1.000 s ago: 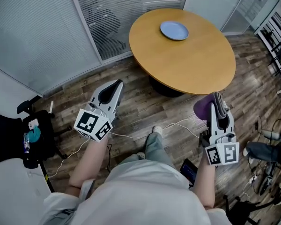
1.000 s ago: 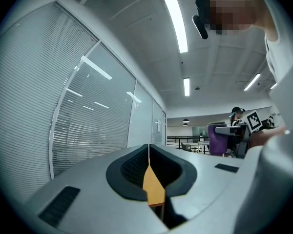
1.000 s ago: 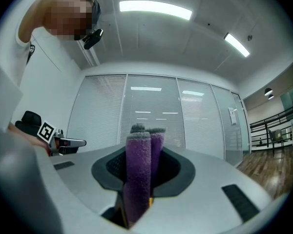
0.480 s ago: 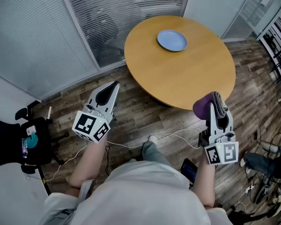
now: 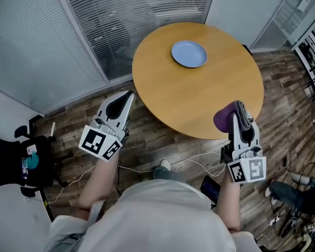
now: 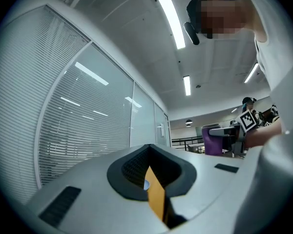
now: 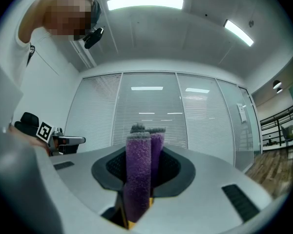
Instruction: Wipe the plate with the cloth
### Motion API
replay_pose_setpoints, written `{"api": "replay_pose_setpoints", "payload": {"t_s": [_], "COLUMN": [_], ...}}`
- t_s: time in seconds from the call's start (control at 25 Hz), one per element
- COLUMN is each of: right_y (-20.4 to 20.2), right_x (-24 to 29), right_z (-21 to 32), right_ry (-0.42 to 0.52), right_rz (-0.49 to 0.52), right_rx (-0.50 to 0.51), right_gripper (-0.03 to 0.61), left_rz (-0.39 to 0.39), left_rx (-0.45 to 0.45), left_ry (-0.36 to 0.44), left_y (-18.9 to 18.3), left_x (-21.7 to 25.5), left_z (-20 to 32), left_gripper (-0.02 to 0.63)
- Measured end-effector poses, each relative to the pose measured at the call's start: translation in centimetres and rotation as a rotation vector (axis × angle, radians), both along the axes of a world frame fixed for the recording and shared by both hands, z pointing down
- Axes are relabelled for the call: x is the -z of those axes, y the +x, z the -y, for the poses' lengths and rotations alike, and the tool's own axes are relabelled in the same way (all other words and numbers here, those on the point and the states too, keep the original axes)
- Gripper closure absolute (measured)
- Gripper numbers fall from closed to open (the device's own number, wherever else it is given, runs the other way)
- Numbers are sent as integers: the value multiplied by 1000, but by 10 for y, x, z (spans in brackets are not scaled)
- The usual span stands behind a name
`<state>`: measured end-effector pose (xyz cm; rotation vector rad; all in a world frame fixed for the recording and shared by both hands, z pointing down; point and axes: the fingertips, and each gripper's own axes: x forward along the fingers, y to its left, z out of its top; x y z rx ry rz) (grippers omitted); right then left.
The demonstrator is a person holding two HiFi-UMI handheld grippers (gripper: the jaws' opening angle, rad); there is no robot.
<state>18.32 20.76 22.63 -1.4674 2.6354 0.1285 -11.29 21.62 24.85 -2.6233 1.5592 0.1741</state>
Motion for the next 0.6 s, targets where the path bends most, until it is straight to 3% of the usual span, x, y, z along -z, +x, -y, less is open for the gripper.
{"api": "replay_pose_setpoints", "payload": {"t_s": [0.6], "right_y": [14], "right_x": [-1], "right_z": [72], "right_ry": [3], "right_rz": [-12], "right_rx": [52], "right_gripper": [474], "left_rz": [45], "left_rx": [27], "left_ry": [-53], "left_y": [28], "left_x": [-11], "left_z": [68], "left_gripper": [603]}}
